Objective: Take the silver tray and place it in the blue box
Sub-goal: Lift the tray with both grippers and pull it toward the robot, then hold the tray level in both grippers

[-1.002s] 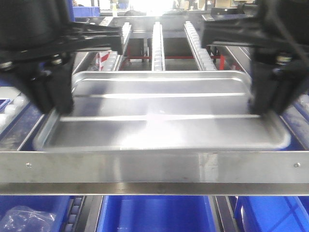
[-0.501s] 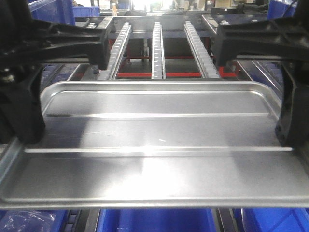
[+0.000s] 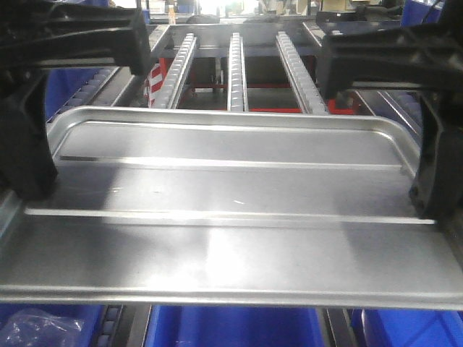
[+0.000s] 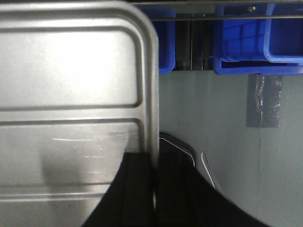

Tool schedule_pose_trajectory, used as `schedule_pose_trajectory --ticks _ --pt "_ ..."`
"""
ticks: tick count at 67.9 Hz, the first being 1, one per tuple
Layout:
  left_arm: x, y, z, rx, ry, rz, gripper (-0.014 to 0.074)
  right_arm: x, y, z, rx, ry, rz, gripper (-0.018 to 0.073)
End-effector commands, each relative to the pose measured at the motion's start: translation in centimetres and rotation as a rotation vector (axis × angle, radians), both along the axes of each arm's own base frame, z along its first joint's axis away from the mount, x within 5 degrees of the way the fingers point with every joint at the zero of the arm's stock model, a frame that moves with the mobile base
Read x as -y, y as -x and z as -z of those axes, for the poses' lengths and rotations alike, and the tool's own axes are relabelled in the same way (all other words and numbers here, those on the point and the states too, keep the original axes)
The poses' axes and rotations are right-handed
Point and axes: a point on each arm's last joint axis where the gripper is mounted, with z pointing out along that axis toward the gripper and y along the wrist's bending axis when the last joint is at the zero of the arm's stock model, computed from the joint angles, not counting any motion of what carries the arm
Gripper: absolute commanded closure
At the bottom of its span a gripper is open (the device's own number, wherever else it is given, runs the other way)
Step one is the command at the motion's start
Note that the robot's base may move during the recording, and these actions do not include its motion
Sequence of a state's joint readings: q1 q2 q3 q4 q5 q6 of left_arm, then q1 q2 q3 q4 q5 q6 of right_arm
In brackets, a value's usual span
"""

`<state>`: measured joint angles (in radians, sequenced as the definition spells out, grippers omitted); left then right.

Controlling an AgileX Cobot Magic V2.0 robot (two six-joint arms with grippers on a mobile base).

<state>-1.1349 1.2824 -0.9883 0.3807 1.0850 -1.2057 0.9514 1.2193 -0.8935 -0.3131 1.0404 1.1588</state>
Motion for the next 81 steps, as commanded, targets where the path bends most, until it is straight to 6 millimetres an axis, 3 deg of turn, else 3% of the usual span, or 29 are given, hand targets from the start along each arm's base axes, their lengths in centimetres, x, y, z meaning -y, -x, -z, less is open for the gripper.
schedule_pose_trajectory --ticks 1,81 --pt "0.2 0.23 -1.5 0.044 0.072 0.026 0.0697 -0.25 -0.31 -1.75 0.088 -0.08 -0.012 0.0503" --pt "0.03 0.29 -1.44 0.036 0.053 0.022 0.0697 -0.46 -0.4 -1.87 0.099 -0.109 -0.006 0.0503"
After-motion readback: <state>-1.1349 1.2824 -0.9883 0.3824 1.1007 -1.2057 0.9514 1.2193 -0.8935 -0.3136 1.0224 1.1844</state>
